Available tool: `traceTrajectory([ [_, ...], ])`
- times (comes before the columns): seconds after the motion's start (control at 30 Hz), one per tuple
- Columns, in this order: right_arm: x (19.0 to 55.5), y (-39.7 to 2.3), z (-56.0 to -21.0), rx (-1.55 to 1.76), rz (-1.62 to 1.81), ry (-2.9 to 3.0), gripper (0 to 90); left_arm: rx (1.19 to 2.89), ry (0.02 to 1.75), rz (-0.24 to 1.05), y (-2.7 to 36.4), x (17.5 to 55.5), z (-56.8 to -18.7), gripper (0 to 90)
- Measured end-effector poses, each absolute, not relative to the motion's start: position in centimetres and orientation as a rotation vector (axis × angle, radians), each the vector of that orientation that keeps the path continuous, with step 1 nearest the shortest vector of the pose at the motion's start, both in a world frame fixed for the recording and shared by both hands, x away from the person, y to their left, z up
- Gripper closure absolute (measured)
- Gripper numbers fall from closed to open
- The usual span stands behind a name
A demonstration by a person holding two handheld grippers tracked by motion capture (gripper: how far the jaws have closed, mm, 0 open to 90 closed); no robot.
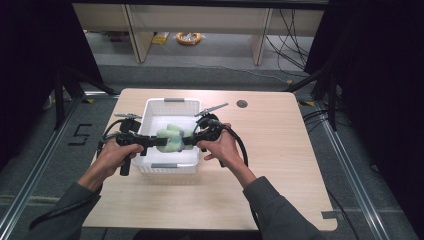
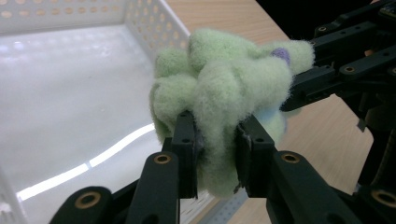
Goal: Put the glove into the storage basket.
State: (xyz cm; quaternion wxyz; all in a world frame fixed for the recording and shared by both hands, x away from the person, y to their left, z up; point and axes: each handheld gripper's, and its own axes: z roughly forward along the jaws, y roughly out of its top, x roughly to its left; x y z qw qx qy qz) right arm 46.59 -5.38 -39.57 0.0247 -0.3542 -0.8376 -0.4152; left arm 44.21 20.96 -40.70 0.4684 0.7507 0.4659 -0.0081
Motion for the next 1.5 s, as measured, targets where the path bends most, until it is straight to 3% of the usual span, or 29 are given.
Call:
traceTrajectory([
  [0.8,49.7,-2.0,-44.6,-1.191,-1.074,-2.595,71.2,1.930,1.279,-0.052,21.8,46.9,-44.8,71.2],
  [1.5,50.0,-0.6,-45.4,-1.160,-0.881,-2.767,65.3,2.071,1.299,-0.013,20.7,47.4,-46.3,68.3],
])
